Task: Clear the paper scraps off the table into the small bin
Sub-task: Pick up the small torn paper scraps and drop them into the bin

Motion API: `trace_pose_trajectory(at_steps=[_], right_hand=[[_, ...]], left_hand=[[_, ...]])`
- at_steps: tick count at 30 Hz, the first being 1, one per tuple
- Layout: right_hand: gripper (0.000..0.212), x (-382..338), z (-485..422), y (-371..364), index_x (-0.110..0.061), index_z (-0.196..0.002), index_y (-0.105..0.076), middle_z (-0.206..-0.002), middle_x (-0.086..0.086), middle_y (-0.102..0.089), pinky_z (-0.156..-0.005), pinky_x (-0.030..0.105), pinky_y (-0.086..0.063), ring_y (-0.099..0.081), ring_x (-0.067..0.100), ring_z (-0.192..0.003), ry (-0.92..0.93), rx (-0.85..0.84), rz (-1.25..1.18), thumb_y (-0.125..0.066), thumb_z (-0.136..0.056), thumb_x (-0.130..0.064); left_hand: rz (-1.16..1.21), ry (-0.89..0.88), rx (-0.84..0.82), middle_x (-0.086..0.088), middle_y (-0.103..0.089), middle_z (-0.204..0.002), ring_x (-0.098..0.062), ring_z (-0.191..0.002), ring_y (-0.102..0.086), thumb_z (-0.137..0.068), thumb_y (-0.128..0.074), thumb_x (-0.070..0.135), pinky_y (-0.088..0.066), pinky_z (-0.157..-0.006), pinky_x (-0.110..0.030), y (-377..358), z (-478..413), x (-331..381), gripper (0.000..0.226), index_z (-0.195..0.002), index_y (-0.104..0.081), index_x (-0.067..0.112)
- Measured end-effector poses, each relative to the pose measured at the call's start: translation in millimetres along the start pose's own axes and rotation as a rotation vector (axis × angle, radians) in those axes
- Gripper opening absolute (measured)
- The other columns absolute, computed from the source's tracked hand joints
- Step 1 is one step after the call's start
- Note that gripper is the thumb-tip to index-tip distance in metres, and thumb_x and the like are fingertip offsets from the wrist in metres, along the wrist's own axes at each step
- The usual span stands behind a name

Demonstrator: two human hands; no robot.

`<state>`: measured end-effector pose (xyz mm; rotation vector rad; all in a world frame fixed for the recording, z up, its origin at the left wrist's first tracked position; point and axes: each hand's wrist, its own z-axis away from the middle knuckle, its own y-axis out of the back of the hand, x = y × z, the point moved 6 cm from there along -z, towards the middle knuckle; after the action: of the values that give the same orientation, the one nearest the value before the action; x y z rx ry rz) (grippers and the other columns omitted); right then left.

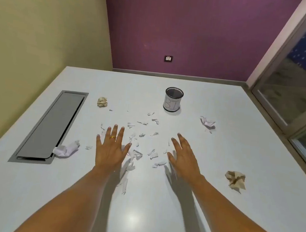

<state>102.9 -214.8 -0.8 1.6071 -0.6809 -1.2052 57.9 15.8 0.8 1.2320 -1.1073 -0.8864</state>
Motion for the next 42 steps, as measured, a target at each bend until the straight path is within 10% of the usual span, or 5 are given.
trace_pose_trajectory(at_steps=[4,8,11,28,42], right_hand=[[0.052,15.0,16.0,-25.6,-0.022,-0.144,-0.025,-0.157,-0.003,-0.012,-0.109,0.031,-0.031,-0.016,0.014,-0.143,-0.061,-0.159,-0.028,-0.036,-0.097,-0.041],[0.052,20.1,24.0,-44.9,-0.026,-0.144,-0.024,-0.157,-0.006,-0.01,-0.106,0.03,-0.036,-0.019,0.012,-0.141,-0.06,-0.25,-0.018,-0.038,-0.097,-0.04],[0.049,18.6,29.9,-62.5,-0.026,-0.145,-0.022,-0.157,-0.003,-0.008,-0.108,0.033,-0.036,-0.017,0.013,-0.142,-0.024,-0.303,-0.011,-0.037,-0.098,-0.025],[0.065,-0.8,18.2,-78.1,-0.032,-0.146,-0.013,-0.158,-0.01,0.003,-0.097,0.04,-0.046,-0.01,0.017,-0.144,0.185,-0.344,0.12,-0.026,-0.094,0.005],[0.034,-3.7,1.5,-83.7,-0.011,-0.13,-0.042,-0.133,0.003,-0.046,-0.091,0.037,-0.045,-0.04,0.022,-0.12,0.385,-0.354,0.171,-0.032,-0.098,-0.01]], left_hand=[[-0.015,0.023,-0.072,0.0,-0.009,-0.158,-0.018,-0.146,-0.008,-0.094,-0.023,0.053,-0.015,-0.116,-0.05,-30.0,17.4,-17.8,0.063,-0.147,-0.009,0.022],[-0.049,0.02,-0.094,0.0,-0.009,-0.158,-0.018,-0.146,-0.009,-0.057,0.042,0.066,-0.016,-0.115,-0.048,-39.8,29.1,-20.8,0.114,-0.147,-0.01,0.02],[-0.062,0.056,-0.104,-0.001,-0.011,-0.158,-0.018,-0.146,-0.012,-0.046,0.051,0.063,-0.017,-0.115,-0.049,-50.0,35.7,-25.4,0.128,-0.146,-0.015,0.02],[0.049,0.148,-0.012,-0.01,-0.032,-0.151,-0.028,-0.141,-0.027,-0.09,-0.002,0.046,-0.019,-0.112,-0.056,-82.3,43.1,-26.9,0.069,-0.139,-0.036,0.011],[0.155,0.31,0.057,-0.009,-0.022,-0.155,-0.024,-0.145,-0.015,-0.096,-0.034,0.036,-0.011,-0.115,-0.056,-92.2,37.4,-40.2,0.054,-0.143,-0.027,0.012]])
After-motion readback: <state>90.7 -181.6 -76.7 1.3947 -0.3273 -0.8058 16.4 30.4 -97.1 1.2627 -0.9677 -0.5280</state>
